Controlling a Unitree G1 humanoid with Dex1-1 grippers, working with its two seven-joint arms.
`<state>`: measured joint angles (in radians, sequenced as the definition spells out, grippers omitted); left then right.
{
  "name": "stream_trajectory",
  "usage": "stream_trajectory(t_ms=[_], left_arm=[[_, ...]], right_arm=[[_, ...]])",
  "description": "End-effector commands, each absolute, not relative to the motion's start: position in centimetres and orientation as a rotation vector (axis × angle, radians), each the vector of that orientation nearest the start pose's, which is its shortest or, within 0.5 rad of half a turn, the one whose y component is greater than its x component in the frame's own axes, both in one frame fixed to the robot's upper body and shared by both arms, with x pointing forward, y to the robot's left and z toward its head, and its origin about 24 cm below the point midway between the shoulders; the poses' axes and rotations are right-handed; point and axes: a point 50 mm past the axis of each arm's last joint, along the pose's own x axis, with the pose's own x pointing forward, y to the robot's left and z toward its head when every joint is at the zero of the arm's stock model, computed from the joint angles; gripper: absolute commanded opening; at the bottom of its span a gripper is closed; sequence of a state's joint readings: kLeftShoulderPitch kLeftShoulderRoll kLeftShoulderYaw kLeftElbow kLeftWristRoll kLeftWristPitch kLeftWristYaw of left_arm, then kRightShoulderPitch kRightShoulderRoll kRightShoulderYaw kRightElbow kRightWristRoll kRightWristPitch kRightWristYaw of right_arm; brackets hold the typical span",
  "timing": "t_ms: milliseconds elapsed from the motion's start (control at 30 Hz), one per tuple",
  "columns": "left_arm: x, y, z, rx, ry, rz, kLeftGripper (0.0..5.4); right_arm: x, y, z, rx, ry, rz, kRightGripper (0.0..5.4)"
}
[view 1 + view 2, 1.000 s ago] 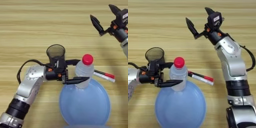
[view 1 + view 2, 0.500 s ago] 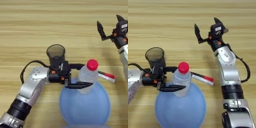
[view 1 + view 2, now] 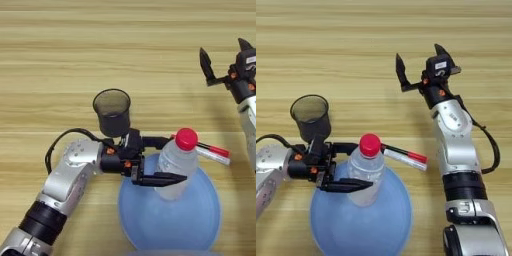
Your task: Move the objects on the table
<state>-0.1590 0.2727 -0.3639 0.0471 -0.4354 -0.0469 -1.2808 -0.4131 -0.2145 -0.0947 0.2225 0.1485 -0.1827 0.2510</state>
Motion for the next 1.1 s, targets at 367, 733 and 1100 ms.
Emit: stream_trajectory(t_ms=[367,733,1100], left_arm=[[21.1,7.4,5.0,-0.104,-0.137,-1.642,3.05],[20.5,7.4,5.0,-0.062,-0.146,-1.674,3.05],[20.7,7.4,4.9,-0.043,-0.143,-1.665,4.0]], right_arm=[[32.1,-17.9,13.2,-0.068,-0.381,0.225,5.4],[32.1,-17.8,13.2,-0.06,-0.383,0.229,5.4],[32.2,-17.8,13.3,-0.059,-0.383,0.231,5.4]])
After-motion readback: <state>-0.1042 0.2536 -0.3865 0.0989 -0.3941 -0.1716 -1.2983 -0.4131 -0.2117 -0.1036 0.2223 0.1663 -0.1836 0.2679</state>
